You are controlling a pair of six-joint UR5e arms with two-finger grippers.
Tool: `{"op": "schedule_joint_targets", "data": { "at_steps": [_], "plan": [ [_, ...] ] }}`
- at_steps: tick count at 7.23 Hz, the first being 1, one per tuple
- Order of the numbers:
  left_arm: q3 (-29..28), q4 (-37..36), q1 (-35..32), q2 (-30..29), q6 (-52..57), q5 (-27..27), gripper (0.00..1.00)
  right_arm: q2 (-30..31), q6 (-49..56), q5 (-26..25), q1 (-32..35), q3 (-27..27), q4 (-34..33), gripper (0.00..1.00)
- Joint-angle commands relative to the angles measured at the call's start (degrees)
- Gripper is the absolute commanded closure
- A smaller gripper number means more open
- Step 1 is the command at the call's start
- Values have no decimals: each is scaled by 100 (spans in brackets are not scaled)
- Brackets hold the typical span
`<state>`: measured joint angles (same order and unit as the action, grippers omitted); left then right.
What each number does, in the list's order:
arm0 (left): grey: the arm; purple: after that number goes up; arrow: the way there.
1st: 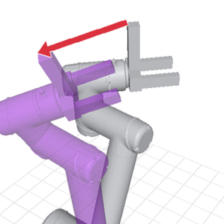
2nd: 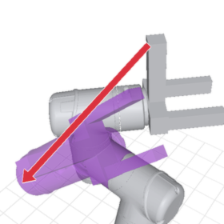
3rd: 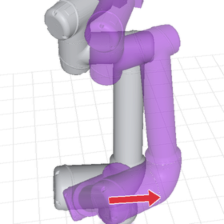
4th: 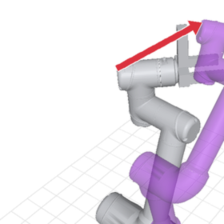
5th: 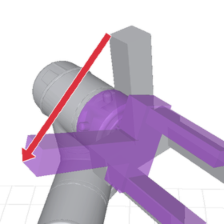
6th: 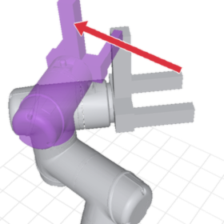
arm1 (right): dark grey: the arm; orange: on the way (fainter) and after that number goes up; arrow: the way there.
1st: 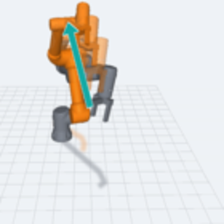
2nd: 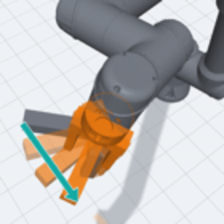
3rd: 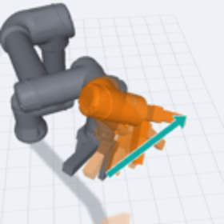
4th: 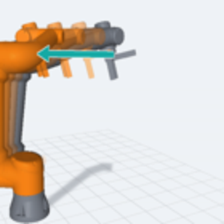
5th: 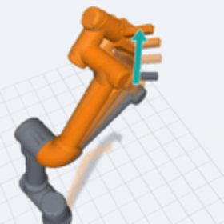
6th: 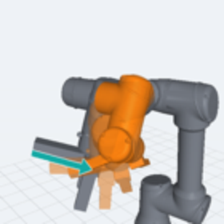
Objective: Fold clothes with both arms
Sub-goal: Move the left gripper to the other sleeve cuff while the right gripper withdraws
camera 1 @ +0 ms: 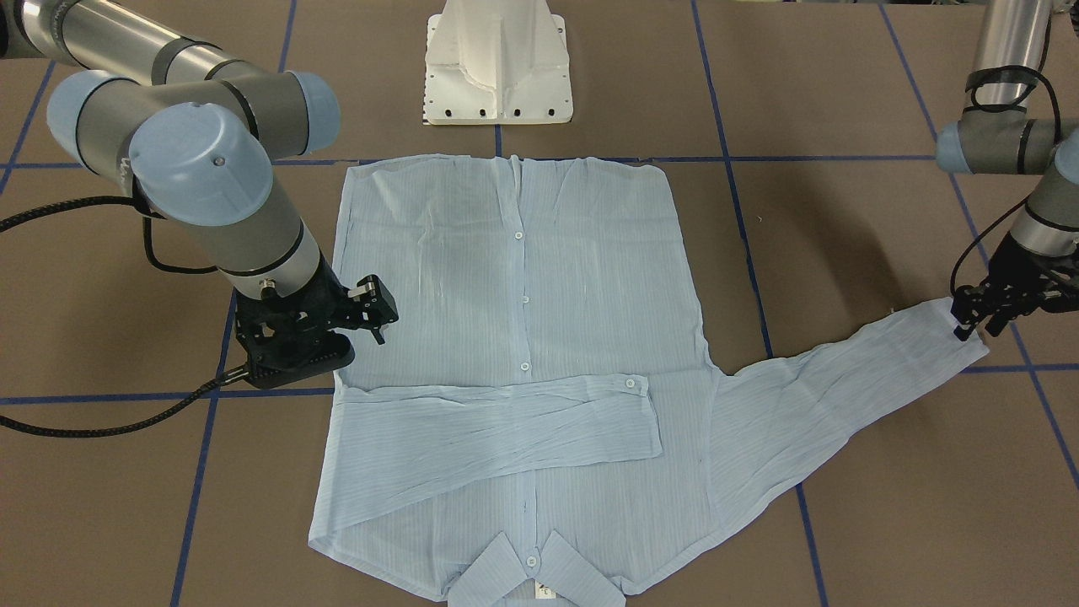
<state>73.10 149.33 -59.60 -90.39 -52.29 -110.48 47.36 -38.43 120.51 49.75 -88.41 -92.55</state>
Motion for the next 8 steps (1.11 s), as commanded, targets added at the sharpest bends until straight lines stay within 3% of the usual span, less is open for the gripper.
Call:
{"op": "schedule_joint_targets", "data": {
  "at_steps": [1, 2, 4, 6, 7, 8],
  "plan": [
    [-15, 0, 27, -5, -1, 0, 66, 10, -16, -10, 0, -27, 0, 0],
    [20, -9, 27, -14, -1, -9, 83, 19, -16, -10, 0, -27, 0, 0],
    [256, -402, 18, -119, 8, -18, 98, 72, -7, -1, 0, -36, 0, 0],
    [764, -920, 18, -128, 17, -61, 100, 107, 2, 16, 9, -36, 9, 0],
    [1272, -1480, 18, -137, 26, -79, 100, 124, 2, 25, 17, -27, 9, 0],
    [2034, -2608, 18, -320, 43, -79, 100, 255, 2, 34, 18, -80, 9, 0]
  ]
}}
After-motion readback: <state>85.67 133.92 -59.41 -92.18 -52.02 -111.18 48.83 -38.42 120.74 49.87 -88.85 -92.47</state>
